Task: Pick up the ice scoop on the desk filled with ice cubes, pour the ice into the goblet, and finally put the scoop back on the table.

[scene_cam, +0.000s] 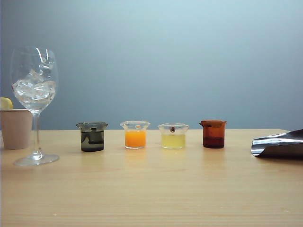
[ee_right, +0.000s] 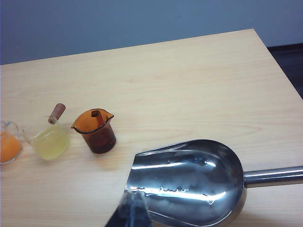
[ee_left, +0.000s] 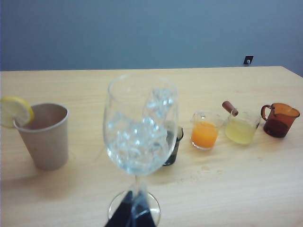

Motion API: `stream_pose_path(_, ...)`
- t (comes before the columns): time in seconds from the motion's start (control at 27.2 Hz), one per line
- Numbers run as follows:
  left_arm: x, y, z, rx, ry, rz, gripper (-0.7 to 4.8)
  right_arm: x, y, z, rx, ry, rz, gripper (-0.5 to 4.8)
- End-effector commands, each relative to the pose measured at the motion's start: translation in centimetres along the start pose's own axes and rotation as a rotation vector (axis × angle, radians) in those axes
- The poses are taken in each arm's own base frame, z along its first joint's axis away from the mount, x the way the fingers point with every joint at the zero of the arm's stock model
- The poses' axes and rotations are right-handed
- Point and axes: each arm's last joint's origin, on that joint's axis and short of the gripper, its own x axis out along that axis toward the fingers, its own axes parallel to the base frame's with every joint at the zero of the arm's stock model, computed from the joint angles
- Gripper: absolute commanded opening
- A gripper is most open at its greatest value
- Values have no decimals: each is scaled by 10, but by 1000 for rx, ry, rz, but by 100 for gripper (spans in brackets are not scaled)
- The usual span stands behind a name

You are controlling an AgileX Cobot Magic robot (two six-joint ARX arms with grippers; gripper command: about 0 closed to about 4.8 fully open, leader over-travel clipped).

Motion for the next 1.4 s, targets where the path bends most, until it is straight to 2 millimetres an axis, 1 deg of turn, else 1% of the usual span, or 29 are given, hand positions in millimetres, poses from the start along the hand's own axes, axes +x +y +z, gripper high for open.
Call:
stream_pose_path(0.04, -2, 0, -9, 3, -56, 14, -5, -1, 0, 2, 4, -17, 2, -1)
stream_pose_path(0.11, -2, 1, -18, 3, -80, 14, -5, -1, 0, 2, 4, -17, 2, -1)
stream_pose_path(0.22, 0, 1, -30, -73, -110, -3, -5, -1, 0, 2, 4, -17, 2, -1)
stream_pose_path(0.29, 3, 2, -34, -87, -140, 10, -5, -1, 0, 2, 4, -18, 1, -1)
stream_pose_path(0.44, 3, 4, -33, -48, -168, 83, -5, -1, 0, 2, 4, -18, 0, -1)
stream_pose_path(0.55, 4, 5, -35, -46, -182, 81, -5, -1, 0, 2, 4, -18, 0, -1)
stream_pose_path(0.77, 11, 6, -49, -37, -256, 78, -5, -1, 0, 2, 4, -18, 1, -1)
stream_pose_path(0.92, 11, 11, -52, -40, -241, 136, -5, -1, 0, 2, 4, -18, 0, -1)
stream_pose_path(1.07, 8, 24, -56, -45, -200, 272, -5, -1, 0, 2, 4, -18, 0, -1)
stream_pose_path(1.14, 8, 25, -57, -33, -185, 292, -5, -1, 0, 2, 4, -18, 1, -1)
stream_pose_path(1.22, 9, 24, -58, 23, -172, 302, -5, -1, 0, 2, 4, -18, 0, -1)
stream_pose_path(1.4, 10, 21, -58, 11, -171, 292, -5, -1, 0, 2, 4, -18, 0, -1)
